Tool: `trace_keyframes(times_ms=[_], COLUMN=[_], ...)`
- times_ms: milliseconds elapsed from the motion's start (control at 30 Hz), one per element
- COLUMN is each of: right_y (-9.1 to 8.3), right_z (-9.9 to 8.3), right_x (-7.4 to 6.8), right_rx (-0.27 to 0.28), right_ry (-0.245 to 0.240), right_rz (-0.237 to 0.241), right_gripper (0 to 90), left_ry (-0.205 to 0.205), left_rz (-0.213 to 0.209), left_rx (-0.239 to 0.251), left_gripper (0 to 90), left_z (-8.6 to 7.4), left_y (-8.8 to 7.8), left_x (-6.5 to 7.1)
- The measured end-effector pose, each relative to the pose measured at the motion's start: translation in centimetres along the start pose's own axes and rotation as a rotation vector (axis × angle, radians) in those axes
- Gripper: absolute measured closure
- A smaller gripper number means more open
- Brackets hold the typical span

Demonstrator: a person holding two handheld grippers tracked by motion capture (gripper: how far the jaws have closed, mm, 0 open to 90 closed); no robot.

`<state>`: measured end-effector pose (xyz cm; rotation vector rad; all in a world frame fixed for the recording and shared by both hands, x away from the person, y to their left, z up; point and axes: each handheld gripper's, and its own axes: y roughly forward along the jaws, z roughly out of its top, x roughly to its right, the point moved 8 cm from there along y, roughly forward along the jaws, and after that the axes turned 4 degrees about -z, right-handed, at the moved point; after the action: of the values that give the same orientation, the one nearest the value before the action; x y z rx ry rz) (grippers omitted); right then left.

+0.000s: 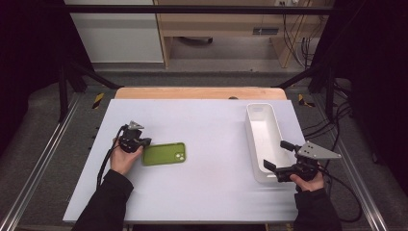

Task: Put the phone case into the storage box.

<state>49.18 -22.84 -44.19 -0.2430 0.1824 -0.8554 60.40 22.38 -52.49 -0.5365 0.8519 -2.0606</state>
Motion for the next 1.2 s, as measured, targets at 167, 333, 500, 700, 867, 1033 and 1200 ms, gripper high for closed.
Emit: trace_keyframes(times_ms=[167, 333, 500, 700, 867, 1033, 1200], right_y=[0.0, 0.0, -0.1, -0.1, -0.2, -0.2, -0.3], right_z=[0.0, 0.0, 0.1, 0.1, 0.1, 0.1, 0.2], right_x=[0.0, 0.0, 0.0, 0.0, 0.0, 0.0, 0.0], right_rx=[-0.001, 0.001, 0.002, 0.004, 0.004, 0.006, 0.010], right_ry=[-0.001, -0.001, 0.001, -0.003, 0.001, 0.000, -0.002], right_rz=[0.002, 0.002, 0.002, 0.002, 0.004, 0.003, 0.003], right_gripper=[0.6, 0.6, 0.6, 0.6, 0.6, 0.6, 0.6], left_ry=[0.016, 0.013, 0.028, 0.045, 0.058, 0.069, 0.071], left_rz=[-0.005, -0.019, -0.025, -0.037, -0.046, -0.060, -0.067], left_rx=[-0.008, -0.007, -0.018, -0.033, -0.034, -0.041, -0.041], left_gripper=[90.0, 90.0, 90.0, 90.0, 90.0, 90.0, 90.0], left_z=[-0.1, -0.3, -0.7, -1.4, -1.8, -2.2, -2.6], left_y=[-0.1, -0.2, -0.5, -0.8, -1.0, -1.1, -1.5], left_x=[0.1, 0.2, 0.5, 1.1, 1.7, 2.4, 2.8])
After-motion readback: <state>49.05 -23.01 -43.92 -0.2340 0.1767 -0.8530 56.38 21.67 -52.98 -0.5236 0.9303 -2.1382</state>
